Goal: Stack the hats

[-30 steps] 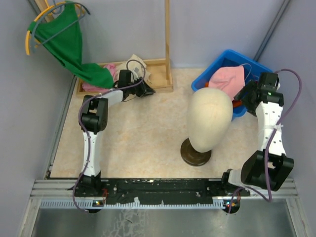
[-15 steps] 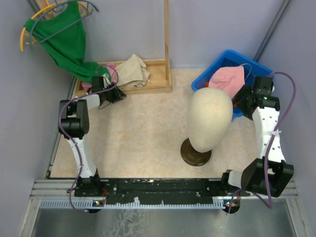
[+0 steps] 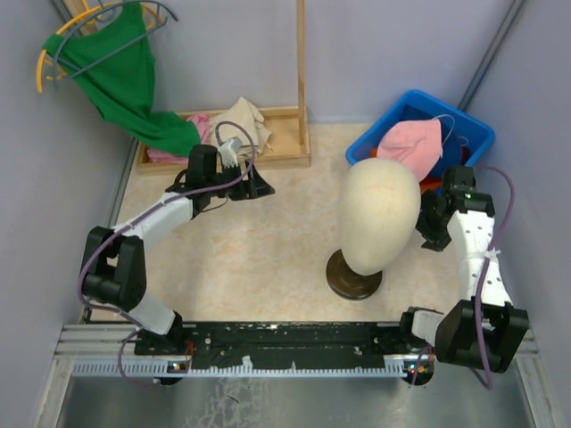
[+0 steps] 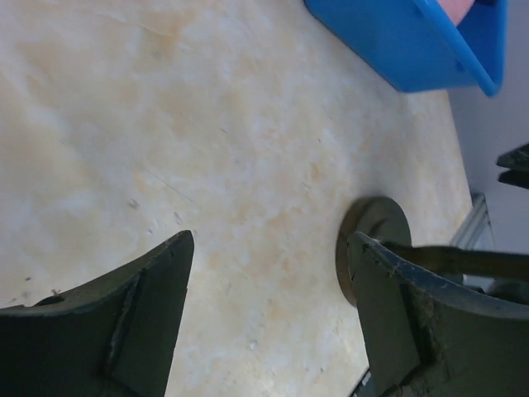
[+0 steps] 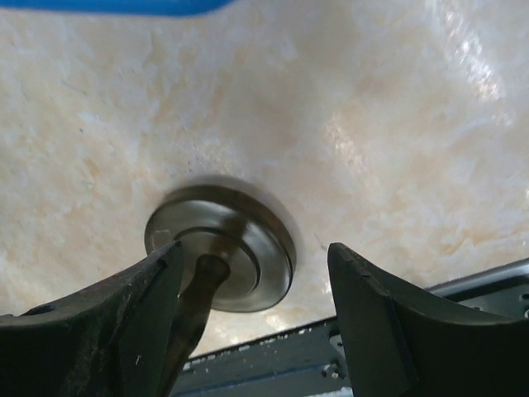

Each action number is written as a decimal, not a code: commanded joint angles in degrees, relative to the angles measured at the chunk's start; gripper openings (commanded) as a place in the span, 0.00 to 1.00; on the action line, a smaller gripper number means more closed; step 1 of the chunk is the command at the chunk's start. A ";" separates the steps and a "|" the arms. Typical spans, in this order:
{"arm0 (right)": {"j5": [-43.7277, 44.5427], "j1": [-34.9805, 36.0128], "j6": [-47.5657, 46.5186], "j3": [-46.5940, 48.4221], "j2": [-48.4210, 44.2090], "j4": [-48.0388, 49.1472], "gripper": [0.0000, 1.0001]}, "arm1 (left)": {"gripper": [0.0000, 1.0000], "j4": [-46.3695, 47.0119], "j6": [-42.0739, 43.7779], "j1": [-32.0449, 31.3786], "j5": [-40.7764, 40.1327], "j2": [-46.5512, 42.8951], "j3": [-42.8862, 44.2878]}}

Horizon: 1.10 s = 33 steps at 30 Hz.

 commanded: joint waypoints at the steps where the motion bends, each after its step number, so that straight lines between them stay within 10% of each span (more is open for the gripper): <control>1: -5.63 0.70 4.66 -3.39 -2.09 -2.97 0.70 | 0.81 -5.28 -3.28 -2.81 5.15 -3.06 -5.76; 33: 2.52 11.97 47.68 -26.22 -1.96 9.43 0.70 | 0.76 -1.33 -20.33 -17.50 19.41 19.79 0.26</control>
